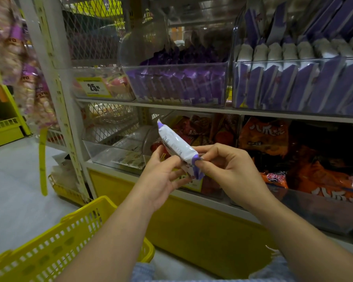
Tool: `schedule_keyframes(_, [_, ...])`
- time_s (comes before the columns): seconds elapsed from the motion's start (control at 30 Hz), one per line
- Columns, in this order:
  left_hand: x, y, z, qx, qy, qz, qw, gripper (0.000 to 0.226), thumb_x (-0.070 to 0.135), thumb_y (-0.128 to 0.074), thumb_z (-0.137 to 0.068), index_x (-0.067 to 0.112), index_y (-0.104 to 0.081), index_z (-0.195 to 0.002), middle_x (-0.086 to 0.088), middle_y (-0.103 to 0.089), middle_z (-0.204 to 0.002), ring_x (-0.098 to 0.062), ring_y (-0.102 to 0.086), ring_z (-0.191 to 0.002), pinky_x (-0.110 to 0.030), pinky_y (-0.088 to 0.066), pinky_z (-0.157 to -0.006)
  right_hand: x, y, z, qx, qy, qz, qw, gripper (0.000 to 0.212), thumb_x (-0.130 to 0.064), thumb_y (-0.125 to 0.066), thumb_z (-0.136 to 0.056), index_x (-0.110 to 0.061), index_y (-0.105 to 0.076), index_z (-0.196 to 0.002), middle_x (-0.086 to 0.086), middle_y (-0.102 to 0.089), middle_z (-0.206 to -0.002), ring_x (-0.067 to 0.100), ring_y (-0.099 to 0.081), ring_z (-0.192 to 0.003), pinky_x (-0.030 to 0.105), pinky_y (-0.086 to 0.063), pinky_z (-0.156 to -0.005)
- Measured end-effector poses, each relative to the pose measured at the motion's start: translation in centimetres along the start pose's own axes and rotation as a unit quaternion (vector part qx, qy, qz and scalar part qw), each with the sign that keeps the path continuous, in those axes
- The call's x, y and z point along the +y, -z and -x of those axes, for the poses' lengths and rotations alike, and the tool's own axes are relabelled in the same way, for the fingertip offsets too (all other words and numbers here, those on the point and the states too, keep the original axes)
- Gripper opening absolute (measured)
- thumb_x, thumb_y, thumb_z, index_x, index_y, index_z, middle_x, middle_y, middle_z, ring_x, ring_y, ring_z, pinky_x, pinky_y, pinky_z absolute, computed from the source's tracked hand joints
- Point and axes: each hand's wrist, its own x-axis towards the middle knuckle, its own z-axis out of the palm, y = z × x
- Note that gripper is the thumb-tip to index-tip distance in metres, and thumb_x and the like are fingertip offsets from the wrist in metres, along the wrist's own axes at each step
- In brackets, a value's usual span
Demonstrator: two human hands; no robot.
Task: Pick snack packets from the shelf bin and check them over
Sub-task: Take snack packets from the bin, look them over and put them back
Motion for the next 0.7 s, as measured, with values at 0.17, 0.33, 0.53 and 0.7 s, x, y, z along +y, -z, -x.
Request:
schedule_keyframes(0.17, [0.4, 0.2, 0.2, 0.031, 0.008, 0.033, 0.999, 0.068, -0.005, -0.060, -0.083, 0.014, -0.039, -0.145, -0.019, -0.065, -0.122, -0.027, -0.073, -0.082, -0.036, -0.058, -0.062, -0.2, 0.2, -0.2, -0.030, -0.038, -0.058, 0.997, 0.020, -0.004, -0.068, -0.085, -0.013, -0.062, -0.067, -0.007, -0.074, -0.101, 0.005, -0.070, -0.092, 0.019, -0.055, -0.066])
schedule_keyframes(0.33, [0.9, 0.7, 0.2, 0.015, 0.029, 0.075, 0.997, 0.040, 0.008, -0.063, -0.077, 0.006, -0.062, -0.117, -0.017, -0.070, -0.114, -0.026, -0.073, -0.086, -0.035, -0.058, -0.062, -0.3, 0.8, -0.3, -0.026, -0.072, -0.164, 0.983, 0.017, 0.001, -0.063, -0.085, -0.003, -0.056, -0.070, 0.005, -0.074, -0.105, 0.008, -0.071, -0.081, 0.013, -0.049, -0.056])
schedule_keyframes(0.53, [1.2, 1.2, 0.4, 0.007, 0.031, 0.113, 0.993, 0.055, 0.015, -0.065, -0.070, 0.006, -0.058, -0.124, -0.009, -0.074, -0.090, -0.029, -0.074, -0.085, -0.042, -0.059, -0.064, 0.1, 1.3, -0.6, -0.040, -0.102, -0.258, 0.960, 0.015, -0.011, -0.067, -0.072, -0.004, -0.053, -0.071, 0.010, -0.074, -0.102, 0.024, -0.071, -0.097, 0.030, -0.059, -0.077])
schedule_keyframes(0.7, [1.2, 1.0, 0.6, 0.003, 0.021, 0.083, 0.996, 0.053, 0.024, -0.070, -0.069, 0.011, -0.061, -0.119, -0.006, -0.075, -0.093, -0.026, -0.073, -0.089, -0.042, -0.060, -0.067, 0.2, 1.2, -0.8, -0.016, -0.122, -0.311, 0.943, 0.013, -0.007, -0.063, -0.073, -0.006, -0.050, -0.070, 0.008, -0.075, -0.093, 0.022, -0.072, -0.090, 0.026, -0.058, -0.069])
